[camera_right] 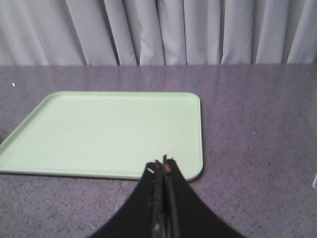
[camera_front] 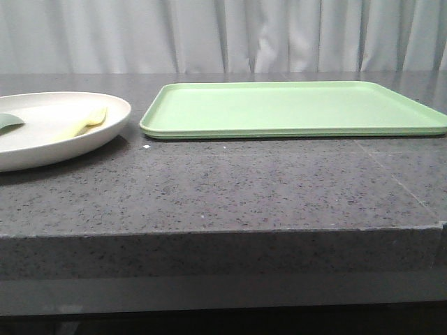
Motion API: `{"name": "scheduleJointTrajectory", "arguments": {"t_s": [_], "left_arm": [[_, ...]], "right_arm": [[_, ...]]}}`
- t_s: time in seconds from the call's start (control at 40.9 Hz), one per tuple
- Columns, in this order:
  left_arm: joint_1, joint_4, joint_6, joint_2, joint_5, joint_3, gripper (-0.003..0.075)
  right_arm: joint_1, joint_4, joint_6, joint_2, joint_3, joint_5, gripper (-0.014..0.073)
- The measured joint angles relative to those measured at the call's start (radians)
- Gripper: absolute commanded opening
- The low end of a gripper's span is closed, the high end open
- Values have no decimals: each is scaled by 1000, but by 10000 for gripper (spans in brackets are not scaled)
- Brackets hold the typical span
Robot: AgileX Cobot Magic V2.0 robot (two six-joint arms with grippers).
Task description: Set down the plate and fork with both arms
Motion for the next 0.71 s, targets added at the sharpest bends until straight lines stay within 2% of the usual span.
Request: {"name": "scheduleJointTrajectory", "arguments": {"t_s": [0.245,0.343,0.416,0.563,0.612,0.661,0.71], "left_arm": [[0,0,0,53,11,-7,-15],[0,0,0,53,11,-7,36],[0,0,0,53,10,-7,149],[0,0,0,53,10,-7,504],[0,0,0,53,10,-7,598],[0,0,0,53,10,-7,656],[0,-2,0,53,10,-7,676]], "right_arm": [[0,0,0,70,-4,8,-112],[0,-4,0,70,-7,8,-46],[0,-7,0,70,-7,8,71],[0,-11,0,70,-7,8,388],[0,-11,0,70,-7,8,472],[0,-11,0,70,-7,8,533],[0,-11,0,70,-7,8,563]]}}
